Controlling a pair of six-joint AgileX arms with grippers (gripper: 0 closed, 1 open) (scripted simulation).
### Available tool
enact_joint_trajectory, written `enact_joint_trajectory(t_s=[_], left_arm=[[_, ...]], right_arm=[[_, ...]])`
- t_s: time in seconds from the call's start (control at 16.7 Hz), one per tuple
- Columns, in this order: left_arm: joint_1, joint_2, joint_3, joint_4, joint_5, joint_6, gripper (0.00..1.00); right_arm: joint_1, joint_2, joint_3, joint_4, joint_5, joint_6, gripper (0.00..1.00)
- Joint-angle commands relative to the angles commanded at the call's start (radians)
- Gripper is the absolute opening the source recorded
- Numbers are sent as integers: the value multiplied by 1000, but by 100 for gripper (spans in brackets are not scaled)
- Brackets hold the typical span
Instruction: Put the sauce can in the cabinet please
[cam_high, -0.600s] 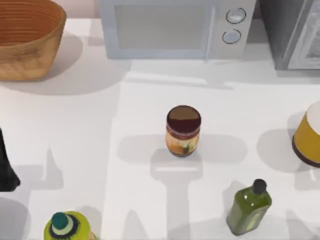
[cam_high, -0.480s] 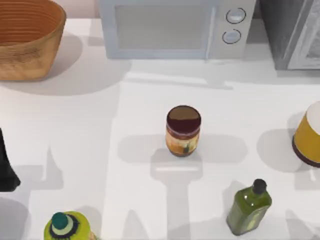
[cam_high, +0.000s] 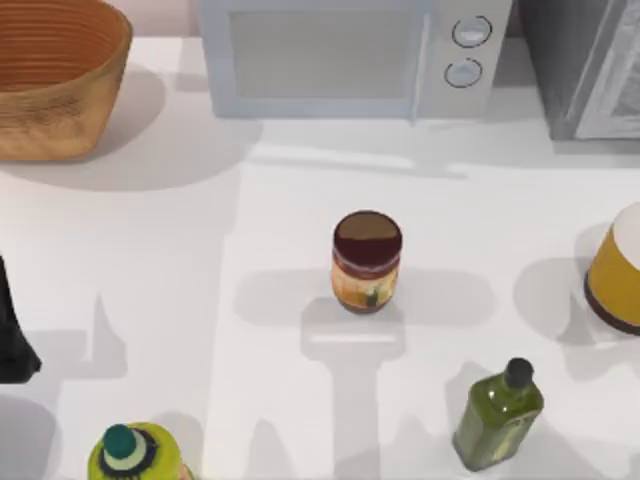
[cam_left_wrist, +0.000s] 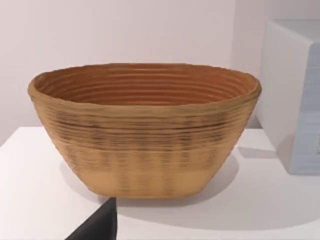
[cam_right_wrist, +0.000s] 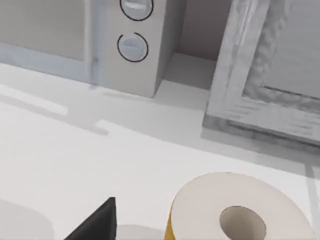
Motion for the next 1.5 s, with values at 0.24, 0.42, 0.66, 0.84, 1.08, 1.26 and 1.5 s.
enact_joint_trajectory(t_s=[0.24, 0.42, 0.66, 0.84, 1.08, 1.26, 1.5], left_arm=[[0, 0, 0, 0, 0, 0, 100], [0, 0, 0, 0, 0, 0, 100], [0, 0, 0, 0, 0, 0, 100], [0, 0, 0, 0, 0, 0, 100], [0, 0, 0, 0, 0, 0, 100], [0, 0, 0, 0, 0, 0, 100], [0, 0, 0, 0, 0, 0, 100]], right_arm=[[60, 414, 219, -74, -152, -176, 100], [114, 724, 397, -130, -271, -333, 100], [185, 1076, 628, -195, -412, -545, 100], [231, 1305, 785, -228, -501, -686, 100], [275, 1535, 941, -261, -594, -819, 100], [290, 1634, 1002, -281, -637, -867, 100], [293, 1652, 1013, -286, -646, -875, 100]])
